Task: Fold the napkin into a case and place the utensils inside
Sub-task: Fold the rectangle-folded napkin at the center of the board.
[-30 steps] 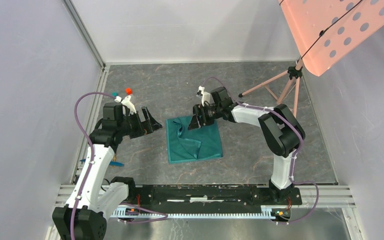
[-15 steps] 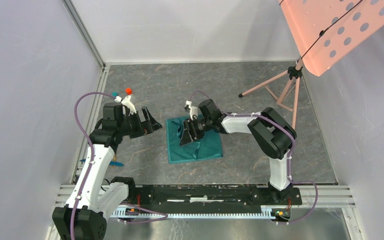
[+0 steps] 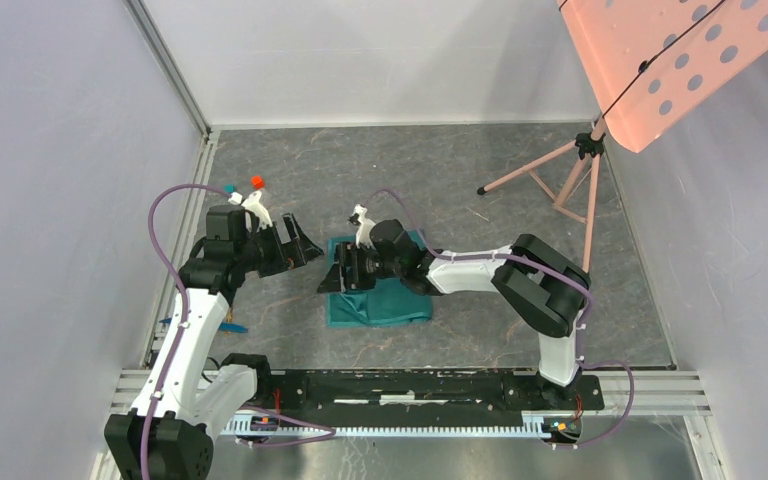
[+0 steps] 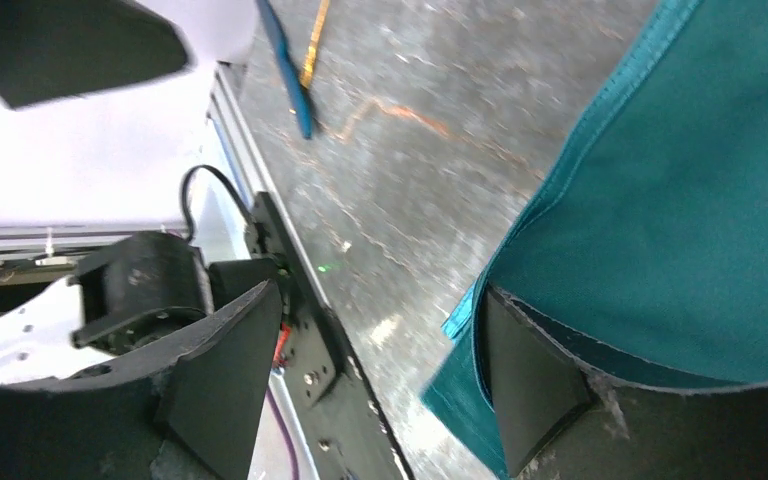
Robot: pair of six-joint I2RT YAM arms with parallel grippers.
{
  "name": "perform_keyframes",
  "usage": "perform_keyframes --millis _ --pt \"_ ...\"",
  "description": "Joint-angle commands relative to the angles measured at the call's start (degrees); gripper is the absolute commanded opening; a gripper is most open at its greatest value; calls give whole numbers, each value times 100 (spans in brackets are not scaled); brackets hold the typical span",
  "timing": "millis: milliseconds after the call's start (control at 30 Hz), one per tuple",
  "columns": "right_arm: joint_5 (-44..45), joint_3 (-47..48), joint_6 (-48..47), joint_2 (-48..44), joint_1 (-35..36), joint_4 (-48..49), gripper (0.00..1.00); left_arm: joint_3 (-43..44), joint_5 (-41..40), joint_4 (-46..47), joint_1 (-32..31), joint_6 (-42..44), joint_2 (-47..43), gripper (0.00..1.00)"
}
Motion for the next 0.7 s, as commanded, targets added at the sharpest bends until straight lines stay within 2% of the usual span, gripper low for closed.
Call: perform_keyframes --millis 0,167,267,400,467,567,600,667 --pt "254 348 148 -147 63 361 78 -21 -2 187 -9 145 -15 97" --pt "208 278 -536 -417 -5 -85 80 -18 -11 185 -9 139 -28 97" --pt "-214 581 -972 -237 -14 -655 81 -32 -24 191 -8 125 -32 97" --pt "-476 369 -398 5 100 126 81 -4 19 177 -10 139 67 97" --pt "31 764 -669 133 181 -557 77 0 -19 164 -8 131 52 97" --pt "1124 1742 -1508 484 471 -2171 65 12 -202 124 -8 87 -45 97" --pt "1349 1964 -1654 570 566 -2649 65 19 -284 92 -10 79 -76 97" --pt "1652 2000 -1790 506 764 -2771 71 38 -497 47 -9 33 -154 97"
